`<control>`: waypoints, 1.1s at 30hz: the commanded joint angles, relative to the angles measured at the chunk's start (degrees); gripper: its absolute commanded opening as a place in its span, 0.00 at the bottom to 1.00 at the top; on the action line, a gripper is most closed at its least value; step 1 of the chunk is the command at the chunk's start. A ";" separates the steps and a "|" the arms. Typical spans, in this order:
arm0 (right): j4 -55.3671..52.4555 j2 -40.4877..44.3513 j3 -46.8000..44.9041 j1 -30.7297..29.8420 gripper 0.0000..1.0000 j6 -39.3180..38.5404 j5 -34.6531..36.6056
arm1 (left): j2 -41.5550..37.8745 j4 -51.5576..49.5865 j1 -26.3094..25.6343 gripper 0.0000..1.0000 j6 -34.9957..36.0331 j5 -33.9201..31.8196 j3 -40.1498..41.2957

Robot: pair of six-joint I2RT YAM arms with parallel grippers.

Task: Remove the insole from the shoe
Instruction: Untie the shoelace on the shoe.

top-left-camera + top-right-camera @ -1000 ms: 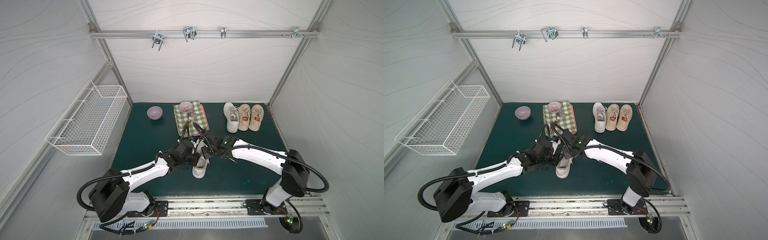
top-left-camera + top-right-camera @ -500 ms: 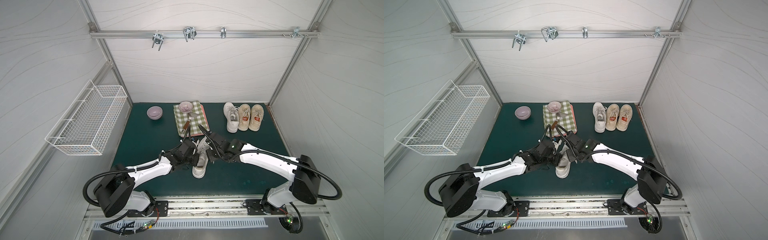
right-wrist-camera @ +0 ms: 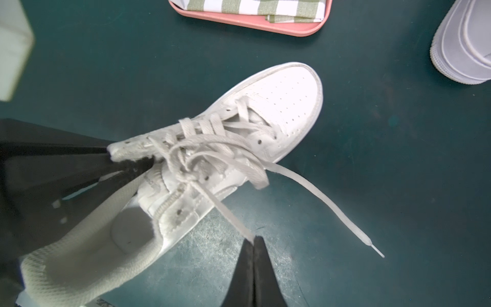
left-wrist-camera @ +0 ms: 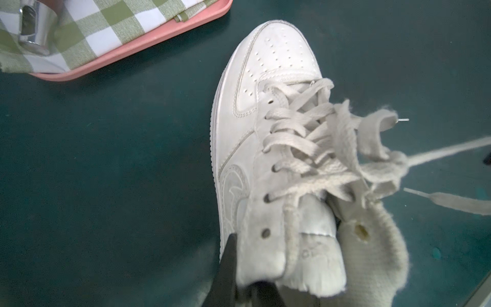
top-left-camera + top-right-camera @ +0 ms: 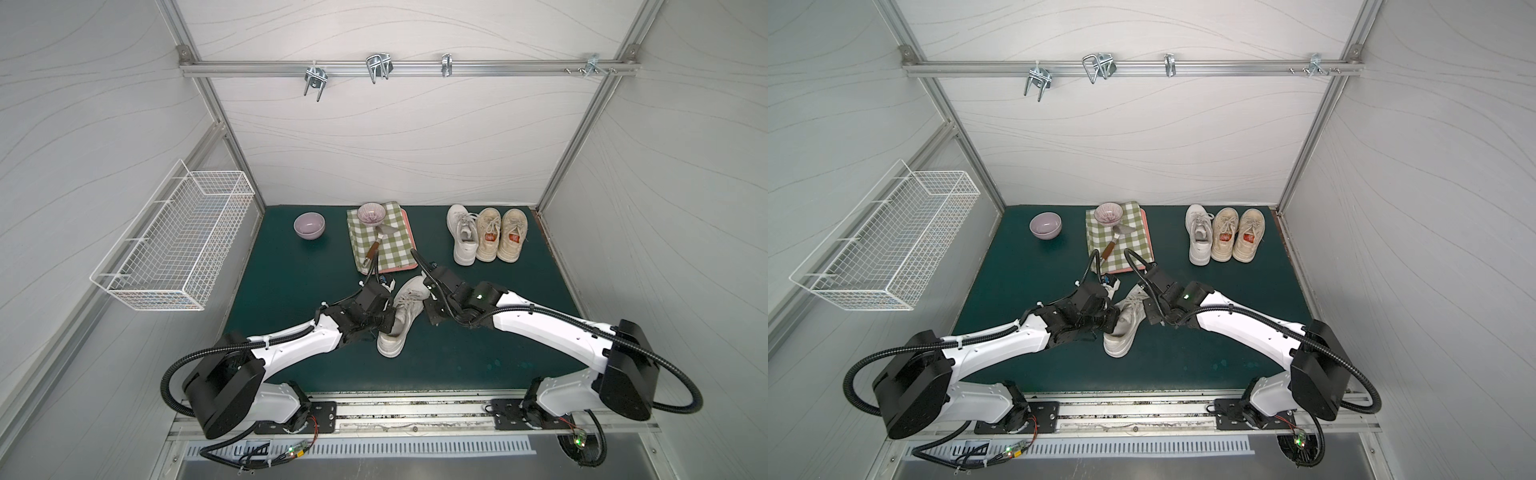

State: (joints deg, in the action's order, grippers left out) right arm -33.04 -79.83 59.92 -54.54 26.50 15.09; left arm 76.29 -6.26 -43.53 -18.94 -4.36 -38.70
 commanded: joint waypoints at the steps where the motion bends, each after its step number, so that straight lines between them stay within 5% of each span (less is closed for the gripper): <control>1: -2.13 2.09 -1.40 1.08 0.00 1.10 1.78 | -2.36 2.87 1.06 0.00 -1.09 -3.36 -0.26; 15: -5.41 11.81 -7.05 15.09 0.00 -1.09 -0.70 | -4.07 3.48 3.98 0.00 -1.81 -3.29 1.19; 33: -8.22 14.98 -9.16 25.76 0.00 0.12 -3.50 | -4.17 3.62 4.24 0.00 -1.75 -3.02 1.52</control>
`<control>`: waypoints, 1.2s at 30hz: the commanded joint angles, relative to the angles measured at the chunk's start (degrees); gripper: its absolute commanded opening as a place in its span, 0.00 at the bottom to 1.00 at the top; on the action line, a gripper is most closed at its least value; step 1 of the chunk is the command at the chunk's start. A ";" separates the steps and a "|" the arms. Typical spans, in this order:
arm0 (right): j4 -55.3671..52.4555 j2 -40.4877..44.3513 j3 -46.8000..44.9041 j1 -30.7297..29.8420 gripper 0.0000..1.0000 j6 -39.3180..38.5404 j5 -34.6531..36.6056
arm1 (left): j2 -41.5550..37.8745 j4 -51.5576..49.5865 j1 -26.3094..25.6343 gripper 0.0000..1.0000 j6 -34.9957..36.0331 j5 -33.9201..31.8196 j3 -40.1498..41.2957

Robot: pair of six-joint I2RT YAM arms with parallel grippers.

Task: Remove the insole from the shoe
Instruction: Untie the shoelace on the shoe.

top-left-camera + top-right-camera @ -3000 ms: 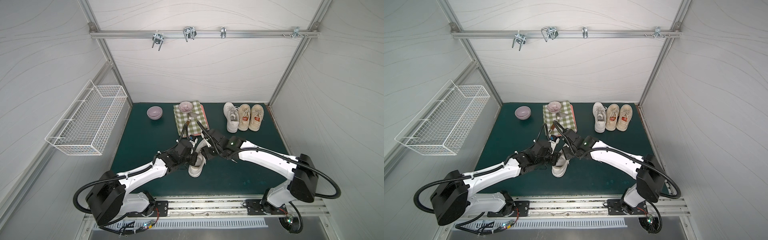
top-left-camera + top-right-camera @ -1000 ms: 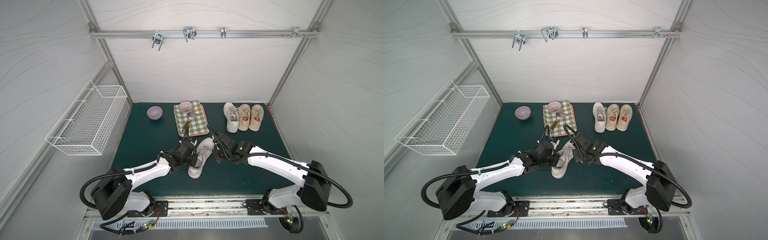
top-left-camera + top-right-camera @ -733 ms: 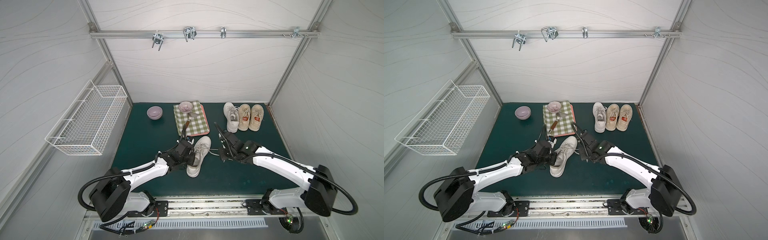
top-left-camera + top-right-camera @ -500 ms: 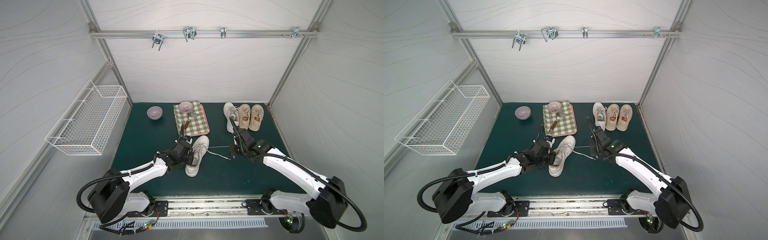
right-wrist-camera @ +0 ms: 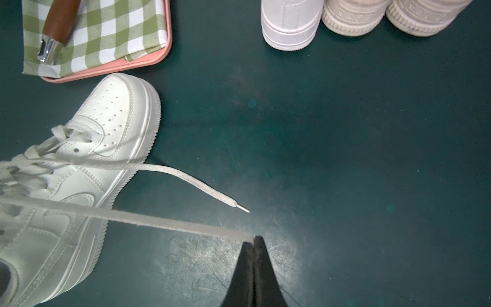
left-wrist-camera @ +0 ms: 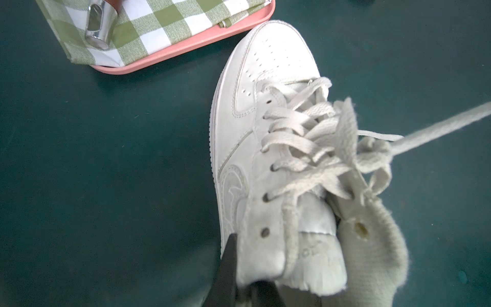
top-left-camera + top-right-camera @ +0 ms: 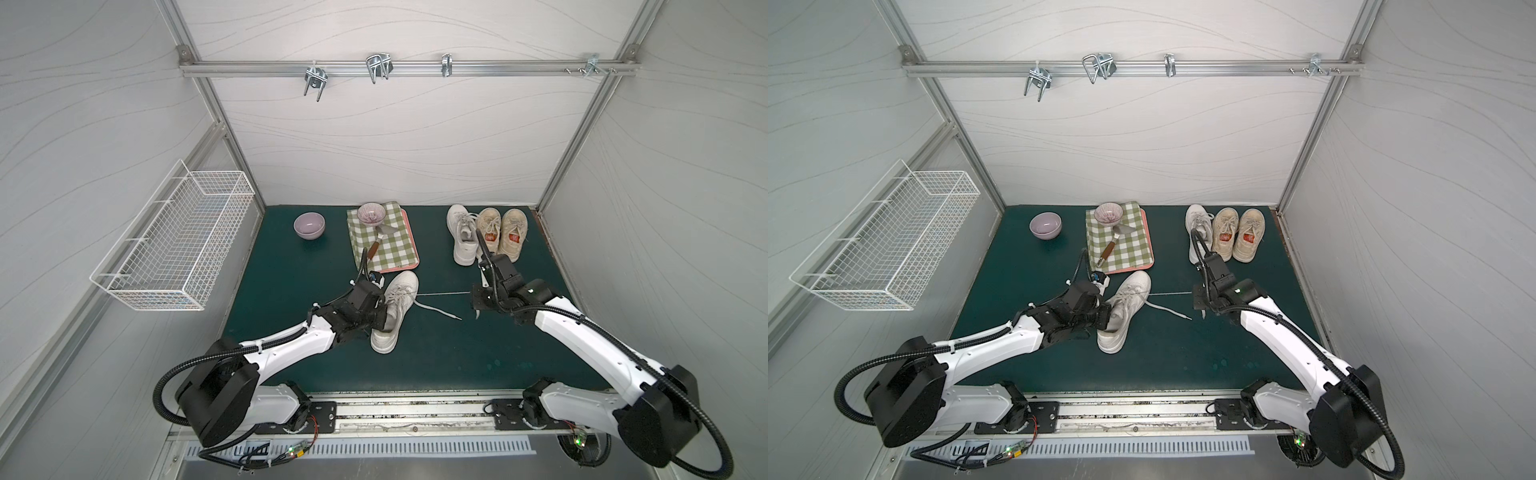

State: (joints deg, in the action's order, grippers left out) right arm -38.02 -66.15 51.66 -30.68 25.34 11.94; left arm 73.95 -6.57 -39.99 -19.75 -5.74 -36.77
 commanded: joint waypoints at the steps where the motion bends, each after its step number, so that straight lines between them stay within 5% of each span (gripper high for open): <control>1: -3.36 1.38 -1.10 2.31 0.00 1.59 -0.05 | -1.85 3.85 0.70 0.00 -0.94 -1.58 -0.40; 14: -2.15 1.86 -1.55 2.40 0.00 1.90 -0.60 | -2.16 4.58 0.70 0.00 -0.91 0.17 -0.06; 19: -2.27 1.04 0.70 -4.24 0.51 0.20 3.36 | -2.17 6.44 0.71 0.00 -0.53 5.27 0.01; 21: -1.92 0.91 2.41 -7.80 0.61 -0.53 4.79 | -2.56 7.74 0.63 0.00 -1.02 7.37 0.59; 26: 3.78 -0.21 5.51 -16.45 0.71 -3.98 2.72 | -2.19 9.53 -1.36 0.00 -2.31 9.27 0.55; 36: 7.00 -13.40 13.03 -25.29 0.69 -7.48 0.87 | 1.11 9.43 -8.10 0.00 -2.75 6.66 -2.83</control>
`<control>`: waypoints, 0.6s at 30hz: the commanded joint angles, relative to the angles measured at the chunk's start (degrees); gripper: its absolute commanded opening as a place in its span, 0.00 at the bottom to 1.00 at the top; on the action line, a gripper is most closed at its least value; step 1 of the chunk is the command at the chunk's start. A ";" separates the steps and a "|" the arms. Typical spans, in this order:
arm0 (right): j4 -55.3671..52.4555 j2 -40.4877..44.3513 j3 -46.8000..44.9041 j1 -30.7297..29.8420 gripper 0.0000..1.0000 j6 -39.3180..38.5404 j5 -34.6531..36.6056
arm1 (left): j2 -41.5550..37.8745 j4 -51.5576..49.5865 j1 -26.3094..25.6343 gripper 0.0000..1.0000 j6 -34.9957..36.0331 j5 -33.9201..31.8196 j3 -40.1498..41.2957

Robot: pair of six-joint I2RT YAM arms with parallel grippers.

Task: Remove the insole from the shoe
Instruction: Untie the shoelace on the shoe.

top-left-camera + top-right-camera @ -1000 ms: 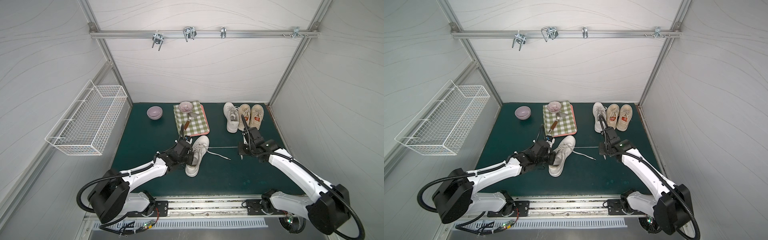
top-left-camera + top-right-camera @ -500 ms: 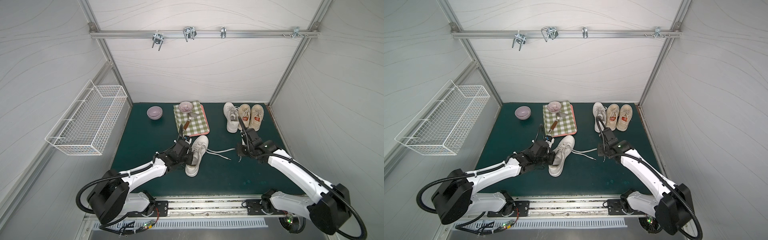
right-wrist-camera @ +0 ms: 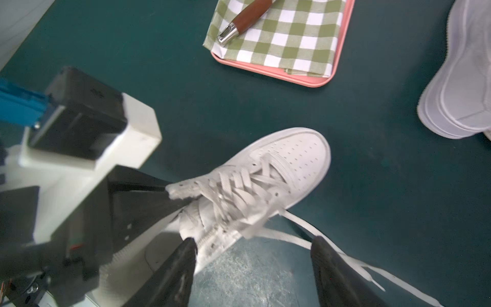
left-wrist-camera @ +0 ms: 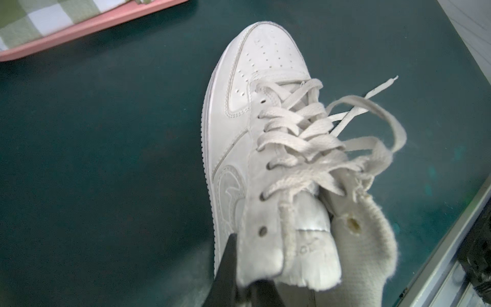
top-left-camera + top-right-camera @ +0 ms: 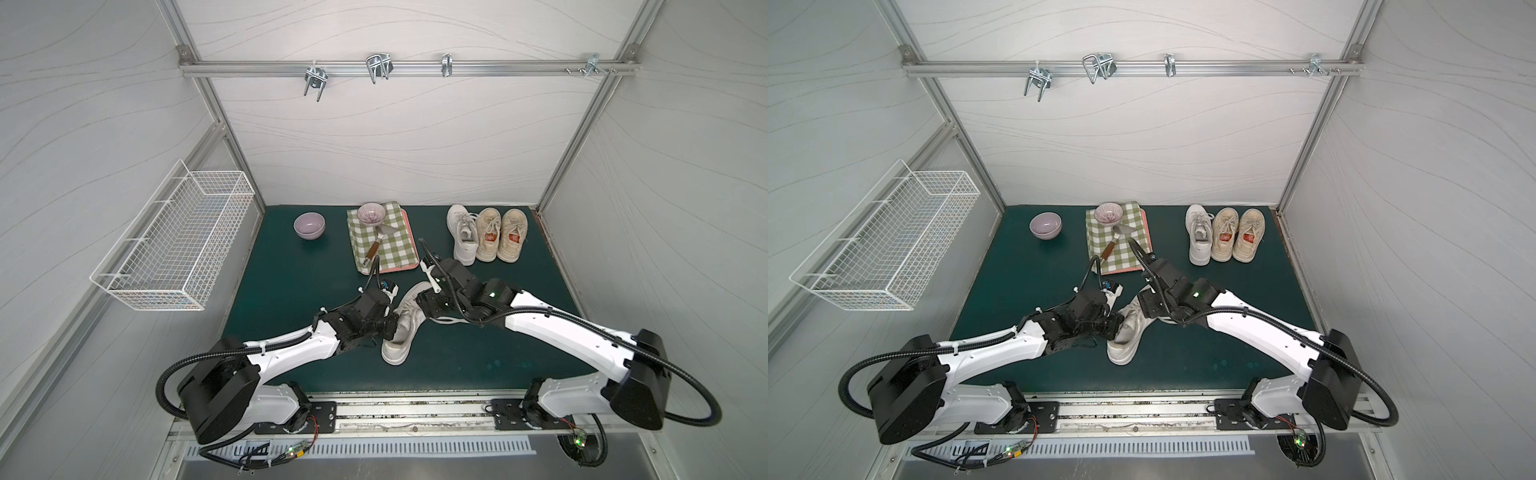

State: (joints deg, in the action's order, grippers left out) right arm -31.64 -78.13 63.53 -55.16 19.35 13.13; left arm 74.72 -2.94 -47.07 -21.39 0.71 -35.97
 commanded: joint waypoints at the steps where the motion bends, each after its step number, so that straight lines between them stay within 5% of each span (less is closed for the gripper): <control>1: 0.58 -2.18 1.19 -0.98 0.68 -1.49 -0.62 | 0.59 5.45 -1.40 0.00 -0.96 -0.21 -3.97; 18: 0.18 -8.21 0.11 -2.49 0.47 -2.29 1.27 | 0.79 5.43 -1.57 0.00 -0.76 0.06 -4.02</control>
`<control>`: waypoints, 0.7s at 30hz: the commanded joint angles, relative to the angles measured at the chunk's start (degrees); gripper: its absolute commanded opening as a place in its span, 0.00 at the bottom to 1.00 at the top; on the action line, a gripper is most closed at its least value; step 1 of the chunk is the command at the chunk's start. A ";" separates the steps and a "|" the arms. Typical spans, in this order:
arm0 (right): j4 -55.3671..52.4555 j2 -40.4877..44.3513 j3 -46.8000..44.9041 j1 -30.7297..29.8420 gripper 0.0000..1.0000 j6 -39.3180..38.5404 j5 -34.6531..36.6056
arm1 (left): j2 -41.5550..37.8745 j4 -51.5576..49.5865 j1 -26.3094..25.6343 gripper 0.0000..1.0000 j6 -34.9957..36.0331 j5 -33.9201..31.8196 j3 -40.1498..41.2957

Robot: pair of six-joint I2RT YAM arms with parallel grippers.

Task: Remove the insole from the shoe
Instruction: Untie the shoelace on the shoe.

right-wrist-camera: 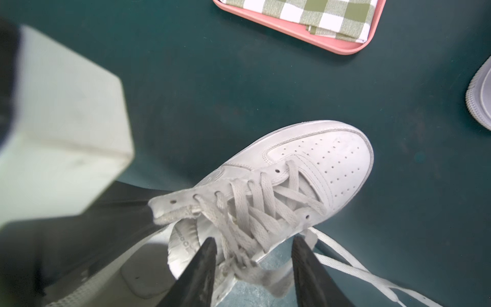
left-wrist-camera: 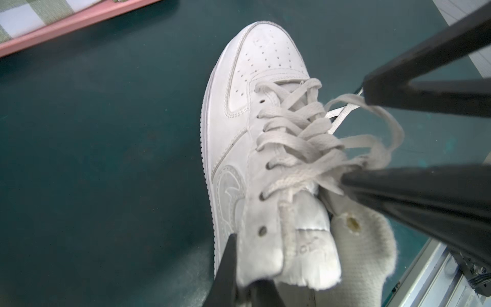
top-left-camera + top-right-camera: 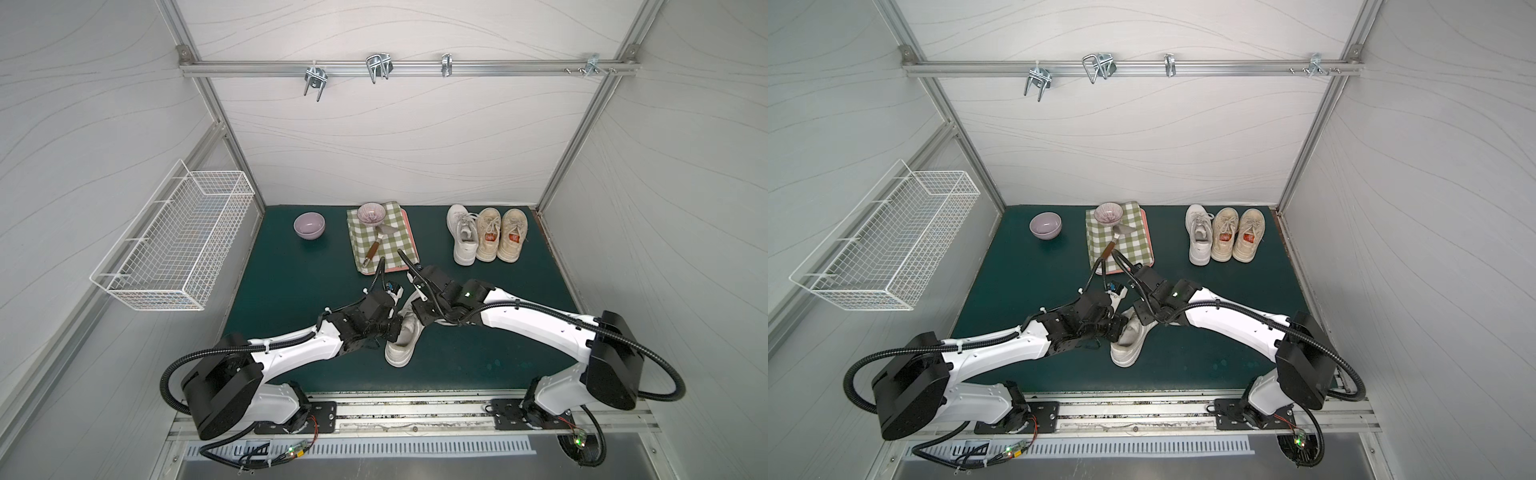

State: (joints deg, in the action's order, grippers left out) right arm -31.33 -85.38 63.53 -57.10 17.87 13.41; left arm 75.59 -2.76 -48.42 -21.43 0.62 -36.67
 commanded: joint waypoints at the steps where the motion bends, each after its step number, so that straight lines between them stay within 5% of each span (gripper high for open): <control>1: -0.13 -1.24 0.10 -0.58 0.45 -0.86 1.09 | -0.09 5.31 -0.23 0.00 -0.72 0.21 -3.28; 11: -0.56 -3.73 0.65 -0.86 0.32 -0.84 4.61 | -0.36 5.48 -0.27 0.00 -0.63 0.86 -3.18; 21: -3.62 -8.05 3.09 -2.93 0.24 1.55 18.63 | -0.13 4.61 -1.16 0.00 0.00 1.05 -4.04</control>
State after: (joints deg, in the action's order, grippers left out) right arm -31.11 -92.51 65.87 -60.16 18.00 24.82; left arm 75.85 -2.81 -49.06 -21.37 0.89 -36.95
